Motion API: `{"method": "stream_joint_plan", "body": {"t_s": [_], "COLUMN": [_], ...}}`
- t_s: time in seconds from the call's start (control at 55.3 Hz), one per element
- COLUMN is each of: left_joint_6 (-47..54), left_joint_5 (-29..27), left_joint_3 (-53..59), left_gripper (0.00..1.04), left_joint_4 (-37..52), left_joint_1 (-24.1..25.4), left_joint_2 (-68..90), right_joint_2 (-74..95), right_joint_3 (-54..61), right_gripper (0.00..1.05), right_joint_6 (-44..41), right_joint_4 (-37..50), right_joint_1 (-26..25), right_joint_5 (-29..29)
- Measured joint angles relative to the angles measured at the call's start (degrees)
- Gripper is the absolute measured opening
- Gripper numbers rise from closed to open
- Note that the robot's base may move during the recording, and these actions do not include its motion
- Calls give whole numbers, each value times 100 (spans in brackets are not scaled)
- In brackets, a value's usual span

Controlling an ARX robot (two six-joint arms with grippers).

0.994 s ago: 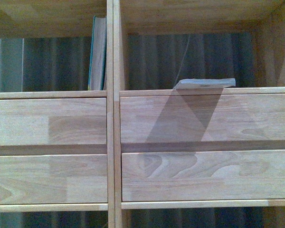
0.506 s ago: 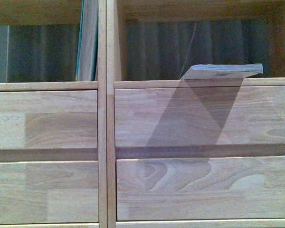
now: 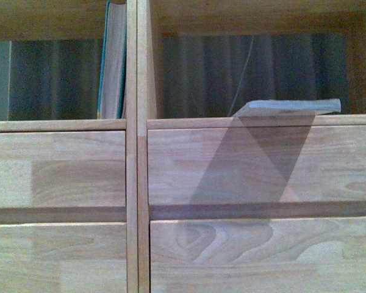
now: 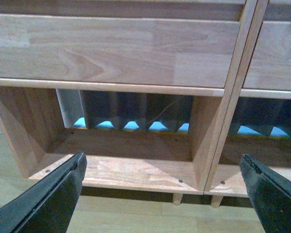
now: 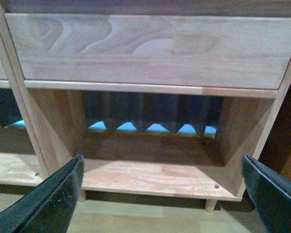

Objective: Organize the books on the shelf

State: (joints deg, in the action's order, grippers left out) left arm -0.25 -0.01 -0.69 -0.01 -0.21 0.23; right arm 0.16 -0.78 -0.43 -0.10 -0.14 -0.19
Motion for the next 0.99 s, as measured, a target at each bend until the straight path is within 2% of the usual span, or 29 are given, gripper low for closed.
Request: {"method": "stream_joint_plan", "body": {"t_s": [0.85, 0.904, 0.94, 0.994], "left_joint_6": [2, 2, 2, 2], "left_joint_5": [0, 0, -4, 0], "left_joint_3": [0, 0, 0, 0], "left_gripper": [97, 97, 97, 97], "left_joint_4": [0, 0, 0, 0], "left_joint_1": [0, 0, 0, 0], "left_joint_2": [-2, -2, -2, -2], "right_joint_2": [0, 9, 76, 273], "right_joint_3": [0, 26, 37, 13], "right_gripper": [98, 98, 98, 98], "right_joint_6": [42, -186, -435, -621], "right_joint_4": [0, 345, 874, 1364], "right_joint_1": [0, 177, 387, 570], "right_joint_5": [0, 533, 1113, 1473]}}
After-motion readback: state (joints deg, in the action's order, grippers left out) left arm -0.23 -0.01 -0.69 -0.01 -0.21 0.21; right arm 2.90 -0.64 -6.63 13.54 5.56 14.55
